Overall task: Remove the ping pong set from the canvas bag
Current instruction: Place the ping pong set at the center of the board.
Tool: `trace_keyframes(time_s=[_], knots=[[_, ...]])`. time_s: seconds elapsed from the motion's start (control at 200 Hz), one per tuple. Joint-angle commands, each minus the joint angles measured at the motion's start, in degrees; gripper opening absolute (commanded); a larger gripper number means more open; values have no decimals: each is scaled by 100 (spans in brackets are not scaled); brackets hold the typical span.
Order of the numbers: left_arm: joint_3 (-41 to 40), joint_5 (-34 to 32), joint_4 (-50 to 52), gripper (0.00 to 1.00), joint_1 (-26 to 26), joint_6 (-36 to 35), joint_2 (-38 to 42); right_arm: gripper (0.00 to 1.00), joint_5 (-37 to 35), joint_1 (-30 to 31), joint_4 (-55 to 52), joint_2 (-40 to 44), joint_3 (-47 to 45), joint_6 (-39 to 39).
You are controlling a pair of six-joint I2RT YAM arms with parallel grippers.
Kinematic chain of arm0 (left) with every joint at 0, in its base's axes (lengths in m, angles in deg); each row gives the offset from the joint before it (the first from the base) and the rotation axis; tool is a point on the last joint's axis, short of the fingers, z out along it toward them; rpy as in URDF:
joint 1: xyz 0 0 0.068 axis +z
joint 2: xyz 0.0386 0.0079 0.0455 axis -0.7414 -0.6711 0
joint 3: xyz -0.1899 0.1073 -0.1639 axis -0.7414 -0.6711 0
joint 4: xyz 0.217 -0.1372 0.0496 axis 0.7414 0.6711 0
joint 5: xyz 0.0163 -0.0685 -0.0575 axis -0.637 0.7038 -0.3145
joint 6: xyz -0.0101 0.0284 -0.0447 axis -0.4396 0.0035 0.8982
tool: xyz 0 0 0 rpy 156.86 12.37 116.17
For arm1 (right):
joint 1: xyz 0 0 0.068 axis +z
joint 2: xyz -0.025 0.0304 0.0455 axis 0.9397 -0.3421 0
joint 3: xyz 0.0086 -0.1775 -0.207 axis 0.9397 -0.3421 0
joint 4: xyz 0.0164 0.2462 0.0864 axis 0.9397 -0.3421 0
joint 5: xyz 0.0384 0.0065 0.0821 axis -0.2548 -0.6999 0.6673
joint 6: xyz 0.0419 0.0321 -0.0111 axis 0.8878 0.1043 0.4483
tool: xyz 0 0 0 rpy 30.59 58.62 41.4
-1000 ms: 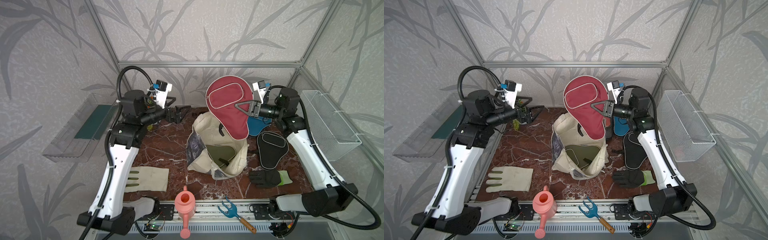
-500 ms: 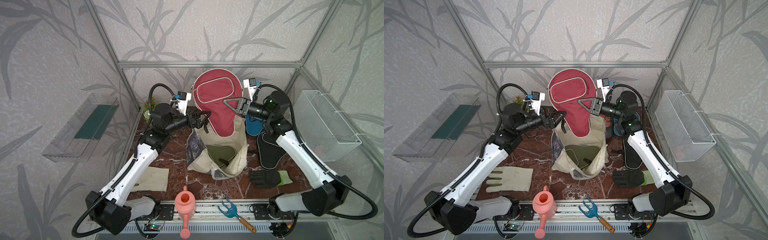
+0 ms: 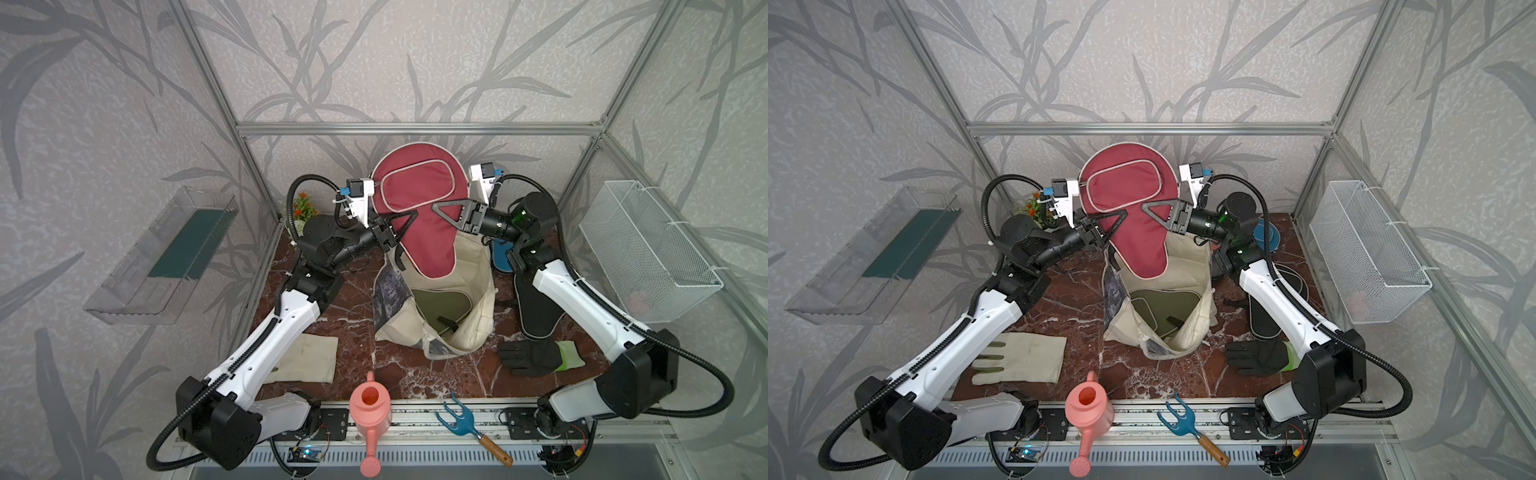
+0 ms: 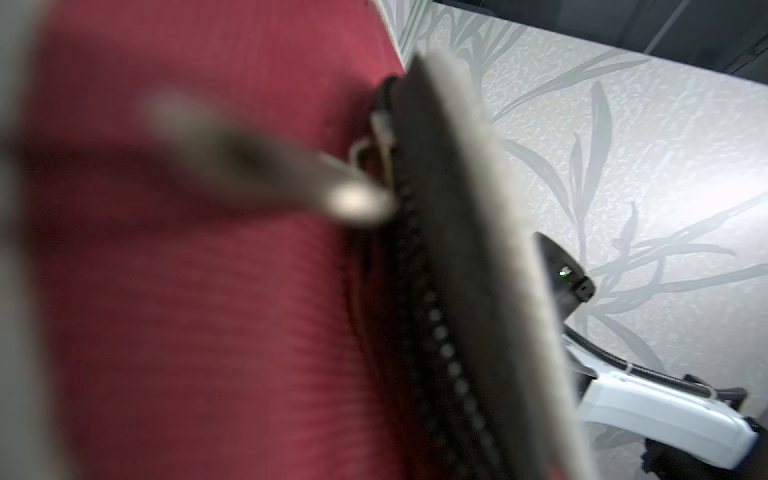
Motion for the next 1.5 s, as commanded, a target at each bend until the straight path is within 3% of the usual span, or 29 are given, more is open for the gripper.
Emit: trace_keyframes(time_s=[0.0, 0.12, 0.16, 0.21, 0.27, 0.33, 0.355, 0.5, 0.67, 0.775, 1.015, 1.275, 1.494], knots=[[-80, -568, -430, 1, -35, -314, 12, 0, -240, 133, 388, 98, 71, -58], [270, -756, 124, 0, -14, -770, 145, 0, -207, 115, -546, 203, 211, -708], [499, -867, 540, 0, -15, -1067, 210, 7, -176, 90, -1001, 247, 324, -1004], [804, -1019, 1052, 0, 18, -1445, 290, 26, -152, 35, -1583, 312, 483, -1392], [1240, -1231, 1777, 0, 116, -1907, 350, 62, -152, -79, -2339, 401, 698, -1871], [1765, -1432, 2526, 0, 271, -2344, 351, 85, -182, -223, -3271, 469, 951, -2480], [2014, -1490, 2789, 0, 355, -2457, 344, 100, -235, -285, -3698, 502, 1057, -2735], [2890, -1559, 3822, 0, 1333, -2597, 122, 99, -1003, -395, -5938, 665, 1533, -4293], [2793, -1460, 3998, 0, 2140, -2523, -359, 99, -1473, -395, -6854, 916, 1444, -4975], [2685, -1379, 3942, 0, 2190, -2545, -904, 99, -1557, -384, -6985, 1099, 1245, -5069], [2657, -784, 3094, 0, 2199, -2065, -2328, 99, -2454, -333, -7403, 1363, 990, -5279], [2892, 223, 1950, 0, 2255, -1075, -3858, 99, -2633, -324, -7555, 1380, 902, -5346], [3093, 119, 2083, 0, 2214, -933, -4726, 99, -2580, -327, -7512, 1336, 876, -5346]])
